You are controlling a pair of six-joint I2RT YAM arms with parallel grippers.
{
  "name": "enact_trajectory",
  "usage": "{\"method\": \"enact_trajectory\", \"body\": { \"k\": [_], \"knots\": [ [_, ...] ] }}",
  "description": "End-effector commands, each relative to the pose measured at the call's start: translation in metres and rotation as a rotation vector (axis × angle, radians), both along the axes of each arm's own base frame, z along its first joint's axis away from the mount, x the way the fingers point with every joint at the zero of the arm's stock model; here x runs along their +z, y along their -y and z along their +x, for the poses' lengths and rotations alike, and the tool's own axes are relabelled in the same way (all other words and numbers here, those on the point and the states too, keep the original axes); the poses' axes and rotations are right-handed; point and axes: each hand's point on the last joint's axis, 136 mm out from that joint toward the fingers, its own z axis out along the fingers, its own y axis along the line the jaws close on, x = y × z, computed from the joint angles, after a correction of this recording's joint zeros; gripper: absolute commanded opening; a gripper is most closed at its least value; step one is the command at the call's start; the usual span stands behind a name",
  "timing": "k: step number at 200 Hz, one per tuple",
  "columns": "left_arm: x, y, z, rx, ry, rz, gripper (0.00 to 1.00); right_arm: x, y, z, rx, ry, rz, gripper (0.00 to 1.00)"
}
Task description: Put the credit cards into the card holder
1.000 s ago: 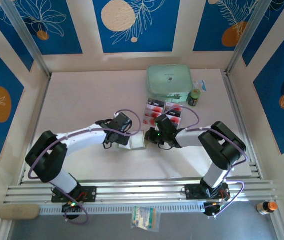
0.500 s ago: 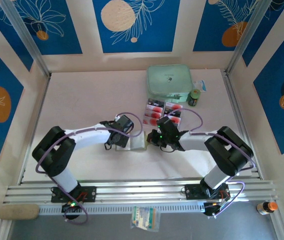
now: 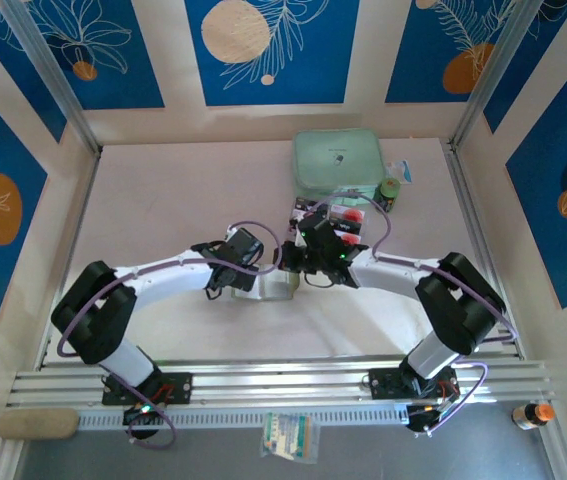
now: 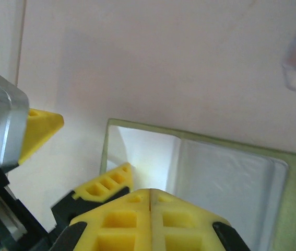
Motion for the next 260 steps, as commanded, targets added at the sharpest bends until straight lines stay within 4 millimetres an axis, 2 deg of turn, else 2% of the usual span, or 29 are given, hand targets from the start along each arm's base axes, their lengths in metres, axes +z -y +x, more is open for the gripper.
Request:
{"method": "enact_trajectory", "body": {
  "k": [1,25,73,126,187,260],
  "knots": [
    [-0.003,0.001,-0.006,-0.001,-0.008,-0.011,1.00,-0.016,-0.007,-0.007,0.071,-0.041,-0.043,0.00],
    [-0.004,0.001,-0.006,0.000,-0.009,-0.019,1.00,-0.028,-0.008,-0.004,0.082,-0.059,-0.074,0.00],
    [-0.005,0.004,-0.007,0.003,-0.009,-0.046,1.00,-0.055,0.011,-0.001,0.063,-0.109,-0.120,0.00],
    [-0.008,0.013,-0.008,0.011,-0.025,-0.105,1.00,-0.075,0.020,-0.002,0.063,-0.148,-0.145,0.00],
    [-0.010,0.031,-0.011,0.036,-0.032,-0.274,1.00,-0.085,0.013,-0.009,0.091,-0.210,-0.093,0.00],
    [-0.001,0.040,-0.011,0.043,0.000,-0.387,1.00,-0.082,0.001,-0.009,0.100,-0.222,-0.050,0.00]
  ]
}}
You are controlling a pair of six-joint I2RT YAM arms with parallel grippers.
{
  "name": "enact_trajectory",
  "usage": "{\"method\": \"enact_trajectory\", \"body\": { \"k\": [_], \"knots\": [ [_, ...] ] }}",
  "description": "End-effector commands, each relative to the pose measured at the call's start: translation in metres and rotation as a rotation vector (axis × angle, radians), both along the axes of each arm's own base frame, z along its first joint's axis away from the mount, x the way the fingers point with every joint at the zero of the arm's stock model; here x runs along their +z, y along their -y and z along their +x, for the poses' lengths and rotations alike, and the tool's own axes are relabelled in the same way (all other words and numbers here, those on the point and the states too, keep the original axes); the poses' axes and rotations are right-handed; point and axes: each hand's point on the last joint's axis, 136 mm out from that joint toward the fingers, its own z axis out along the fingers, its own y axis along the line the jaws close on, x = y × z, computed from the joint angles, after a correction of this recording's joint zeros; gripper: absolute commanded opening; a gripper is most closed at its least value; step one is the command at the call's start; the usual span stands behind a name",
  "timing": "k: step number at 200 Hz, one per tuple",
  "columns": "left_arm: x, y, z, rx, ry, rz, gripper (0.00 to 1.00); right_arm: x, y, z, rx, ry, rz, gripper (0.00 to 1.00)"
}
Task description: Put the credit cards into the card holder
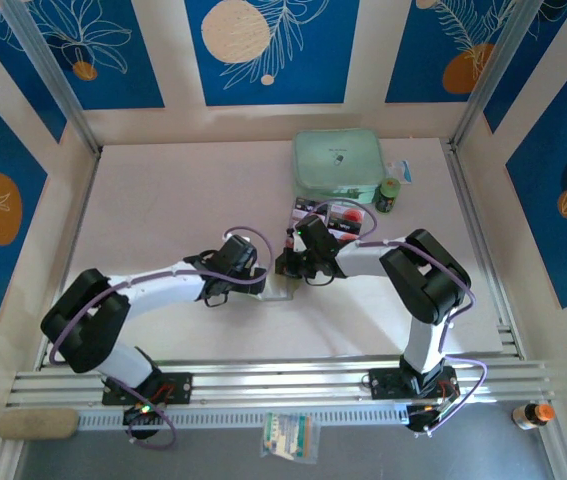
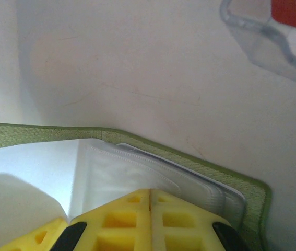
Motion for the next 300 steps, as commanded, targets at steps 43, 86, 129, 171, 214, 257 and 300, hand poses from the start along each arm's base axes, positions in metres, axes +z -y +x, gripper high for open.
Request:
{"method": "enact_trajectory", "body": {
  "k": [43,86,129,171,214,257,300],
  "knots": [
    [0.006,0.016,0.004,-0.019,0.012,-0.097,1.00,-0.008,-0.006,-0.011,0.012,-0.064,0.021,0.00],
    [-0.006,0.016,0.001,-0.035,-0.012,-0.079,1.00,-0.004,-0.009,-0.010,0.009,-0.064,0.036,0.00],
    [-0.016,0.014,-0.002,-0.036,-0.031,-0.068,1.00,-0.002,-0.010,-0.010,0.006,-0.071,0.055,0.00],
    [-0.023,0.012,-0.008,-0.035,-0.042,-0.074,0.87,0.004,-0.011,-0.007,-0.002,-0.067,0.073,0.00],
    [-0.021,0.011,-0.008,-0.029,-0.034,-0.089,0.77,0.019,-0.006,-0.002,-0.024,-0.041,0.097,0.13],
    [-0.017,0.011,-0.008,-0.027,-0.022,-0.098,0.78,0.023,0.001,0.000,-0.052,-0.032,0.093,0.42],
    [-0.016,0.010,-0.008,-0.025,-0.017,-0.099,0.78,0.024,0.005,-0.005,-0.071,-0.048,0.104,0.45]
  ]
}}
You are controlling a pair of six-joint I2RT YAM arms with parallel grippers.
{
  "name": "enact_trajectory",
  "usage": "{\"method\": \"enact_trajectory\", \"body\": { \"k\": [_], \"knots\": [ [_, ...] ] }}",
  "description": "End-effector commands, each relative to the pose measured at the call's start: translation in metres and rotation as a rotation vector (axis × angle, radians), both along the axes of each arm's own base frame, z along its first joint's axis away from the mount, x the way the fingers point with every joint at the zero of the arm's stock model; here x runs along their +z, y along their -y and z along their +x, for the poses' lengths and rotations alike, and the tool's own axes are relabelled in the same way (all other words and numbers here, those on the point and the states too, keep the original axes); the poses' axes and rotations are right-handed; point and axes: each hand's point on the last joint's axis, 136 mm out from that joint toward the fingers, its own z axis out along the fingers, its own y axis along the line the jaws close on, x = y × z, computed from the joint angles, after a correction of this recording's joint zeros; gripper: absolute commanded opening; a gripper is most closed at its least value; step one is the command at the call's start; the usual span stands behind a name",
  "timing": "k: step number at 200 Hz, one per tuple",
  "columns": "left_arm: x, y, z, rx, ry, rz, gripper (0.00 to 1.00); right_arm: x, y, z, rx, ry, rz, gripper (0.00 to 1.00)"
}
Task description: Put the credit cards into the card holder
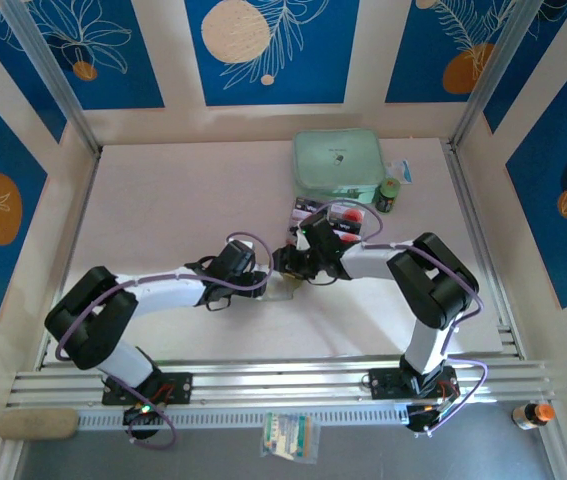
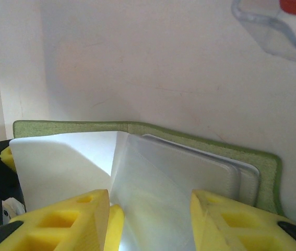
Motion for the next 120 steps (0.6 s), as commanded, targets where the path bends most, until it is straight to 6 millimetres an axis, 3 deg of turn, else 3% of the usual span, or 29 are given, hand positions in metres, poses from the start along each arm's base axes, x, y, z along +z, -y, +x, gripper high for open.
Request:
{"method": "enact_trajectory", "body": {
  "k": [1,76,120],
  "knots": [
    [0.001,-0.005,-0.003,0.008,-0.004,-0.002,0.78,0.007,0.004,-0.003,-0.018,-0.005,0.021,0.45],
    [0.003,-0.006,-0.003,0.020,0.007,-0.007,0.78,0.009,0.001,-0.014,-0.021,-0.040,0.046,0.46],
    [0.003,-0.008,-0.003,0.030,0.015,-0.008,0.70,0.009,-0.002,-0.019,-0.017,-0.053,0.052,0.50]
  ]
}}
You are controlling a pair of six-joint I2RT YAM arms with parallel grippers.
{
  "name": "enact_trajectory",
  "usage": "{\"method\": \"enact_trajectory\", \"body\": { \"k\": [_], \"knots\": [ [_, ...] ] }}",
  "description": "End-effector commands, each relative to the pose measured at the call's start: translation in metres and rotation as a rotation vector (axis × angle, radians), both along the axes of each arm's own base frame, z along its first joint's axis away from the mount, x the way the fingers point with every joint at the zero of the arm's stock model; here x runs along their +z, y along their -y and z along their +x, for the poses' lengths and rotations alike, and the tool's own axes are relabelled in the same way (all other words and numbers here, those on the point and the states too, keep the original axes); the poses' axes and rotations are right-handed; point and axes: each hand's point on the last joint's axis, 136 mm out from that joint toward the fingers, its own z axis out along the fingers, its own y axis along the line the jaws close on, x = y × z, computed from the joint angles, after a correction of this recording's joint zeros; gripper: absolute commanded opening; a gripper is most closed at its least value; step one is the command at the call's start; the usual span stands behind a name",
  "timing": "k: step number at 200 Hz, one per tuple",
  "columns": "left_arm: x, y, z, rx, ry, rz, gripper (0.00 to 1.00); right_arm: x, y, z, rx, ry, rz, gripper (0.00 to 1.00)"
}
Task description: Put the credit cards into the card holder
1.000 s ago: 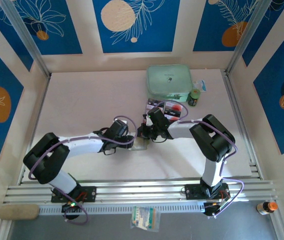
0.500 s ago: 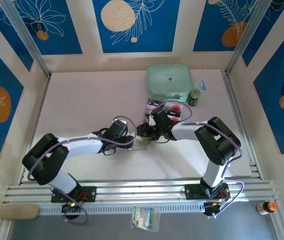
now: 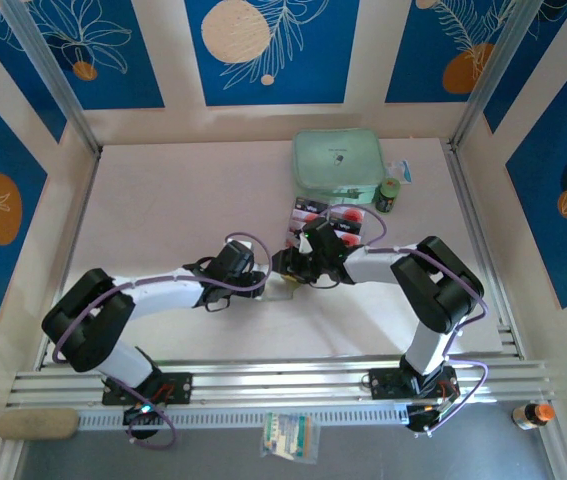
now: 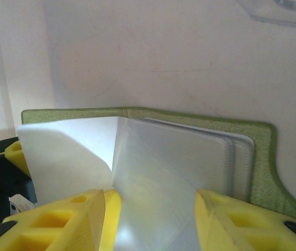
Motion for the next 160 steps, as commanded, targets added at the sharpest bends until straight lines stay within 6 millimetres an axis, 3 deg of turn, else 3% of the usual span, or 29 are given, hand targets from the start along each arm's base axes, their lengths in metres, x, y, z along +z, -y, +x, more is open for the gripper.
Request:
{"method": "enact_trajectory", "body": {
  "k": [1,93,121,160],
  "knots": [
    [0.0012,-0.0068,-0.0012,0.021,0.011,0.003,0.70,0.0072,-0.0028,-0.0087,0.014,-0.014,0.024,0.51],
    [0.0007,-0.0100,-0.0013,0.051,0.025,-0.016,0.62,0.0020,-0.0074,-0.0091,0.016,-0.052,0.042,0.56],
    [0.0021,-0.0107,-0.0010,0.061,0.034,-0.027,0.54,0.0031,-0.0091,-0.0085,0.019,-0.059,0.052,0.56],
    [0.0006,-0.0109,-0.0021,0.066,0.035,-0.040,0.54,0.0035,-0.0113,-0.0086,0.022,-0.070,0.060,0.57]
  ]
}}
